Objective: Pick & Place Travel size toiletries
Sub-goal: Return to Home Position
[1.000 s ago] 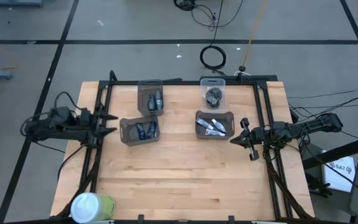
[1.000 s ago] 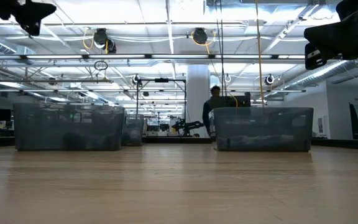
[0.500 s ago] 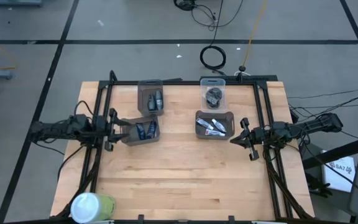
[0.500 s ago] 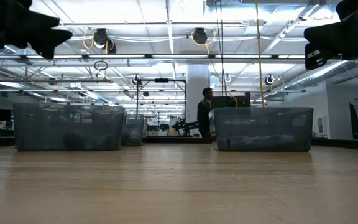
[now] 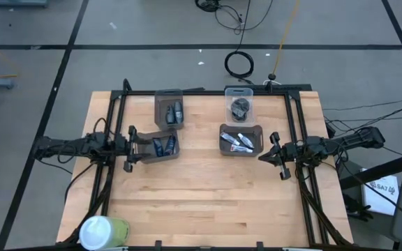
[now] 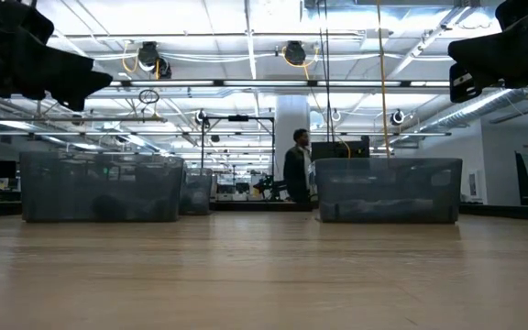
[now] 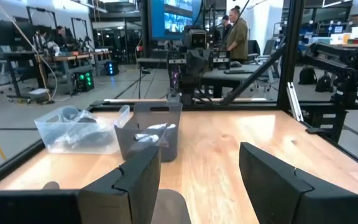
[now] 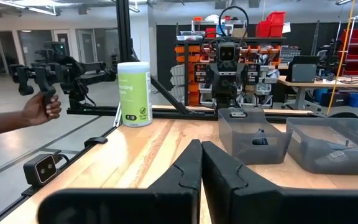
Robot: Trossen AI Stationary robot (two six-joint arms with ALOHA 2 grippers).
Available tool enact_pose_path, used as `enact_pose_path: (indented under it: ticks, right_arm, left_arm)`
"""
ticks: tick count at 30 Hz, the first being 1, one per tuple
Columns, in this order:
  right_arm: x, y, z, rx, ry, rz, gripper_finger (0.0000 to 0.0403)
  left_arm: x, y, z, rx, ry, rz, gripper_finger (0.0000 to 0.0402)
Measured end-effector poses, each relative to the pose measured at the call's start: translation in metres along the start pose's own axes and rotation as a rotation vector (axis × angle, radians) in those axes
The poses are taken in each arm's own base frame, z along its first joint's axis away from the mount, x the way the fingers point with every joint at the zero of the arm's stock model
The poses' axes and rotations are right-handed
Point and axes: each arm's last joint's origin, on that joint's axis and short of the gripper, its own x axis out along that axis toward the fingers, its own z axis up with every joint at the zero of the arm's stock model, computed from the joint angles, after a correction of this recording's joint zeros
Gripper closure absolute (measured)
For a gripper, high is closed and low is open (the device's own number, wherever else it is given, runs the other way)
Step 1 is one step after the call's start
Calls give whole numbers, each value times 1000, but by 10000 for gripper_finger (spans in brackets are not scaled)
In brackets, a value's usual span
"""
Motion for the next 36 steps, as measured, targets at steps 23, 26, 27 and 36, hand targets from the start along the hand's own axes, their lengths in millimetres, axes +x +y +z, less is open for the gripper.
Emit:
enact_pose_path:
  ticks: [23, 26, 27, 36]
  right_arm:
    - [0, 0, 0, 0, 0, 0, 403]
    - [0, 0, 0, 0, 0, 0, 403]
    - [0, 0, 0, 0, 0, 0, 403]
    - [0, 0, 0, 0, 0, 0, 403]
  left_arm:
    - [0, -1, -1, 17, -7, -25, 188]
    - [0, -1, -1, 20, -7, -24, 188]
    - [0, -1, 0, 20, -8, -25, 188]
    - [0, -1, 0, 20, -9, -24, 188]
